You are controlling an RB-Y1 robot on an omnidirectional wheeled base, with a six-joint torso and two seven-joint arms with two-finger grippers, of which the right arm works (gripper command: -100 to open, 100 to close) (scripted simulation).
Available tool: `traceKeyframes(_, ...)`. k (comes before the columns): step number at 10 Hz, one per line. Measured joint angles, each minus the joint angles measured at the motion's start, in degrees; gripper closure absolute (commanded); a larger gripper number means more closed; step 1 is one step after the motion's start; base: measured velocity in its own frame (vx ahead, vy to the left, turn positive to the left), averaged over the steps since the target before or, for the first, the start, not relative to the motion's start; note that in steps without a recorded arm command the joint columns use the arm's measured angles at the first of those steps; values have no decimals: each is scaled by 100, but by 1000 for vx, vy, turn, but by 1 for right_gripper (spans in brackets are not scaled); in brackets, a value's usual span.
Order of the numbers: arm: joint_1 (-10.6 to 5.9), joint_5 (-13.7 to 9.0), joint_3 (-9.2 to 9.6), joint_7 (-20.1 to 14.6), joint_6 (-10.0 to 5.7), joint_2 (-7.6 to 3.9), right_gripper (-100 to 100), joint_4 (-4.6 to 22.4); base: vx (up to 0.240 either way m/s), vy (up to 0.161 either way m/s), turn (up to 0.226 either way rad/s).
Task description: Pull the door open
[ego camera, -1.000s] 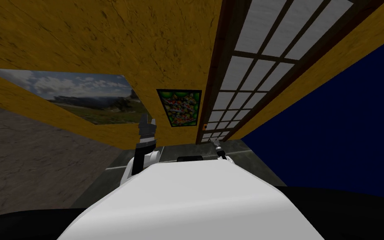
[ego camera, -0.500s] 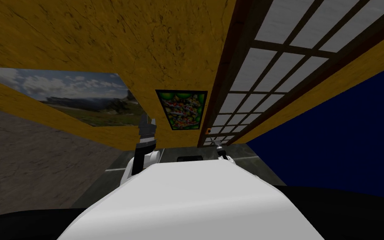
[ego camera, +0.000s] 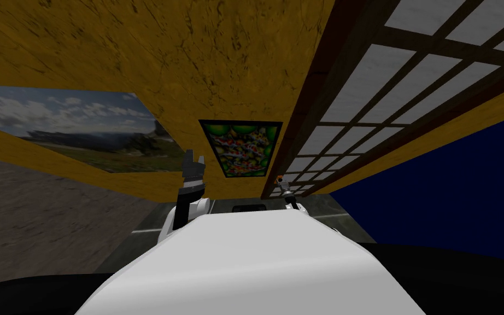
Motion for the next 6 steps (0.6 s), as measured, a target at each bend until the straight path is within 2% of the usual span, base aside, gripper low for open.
traceKeyframes(1, 5, 0, 2, -3, -8, 2, 100, -13, -24, 5, -1)
traceKeyframes(6, -4, 10, 17, 5, 2, 16, 100, 2, -15, -2, 8)
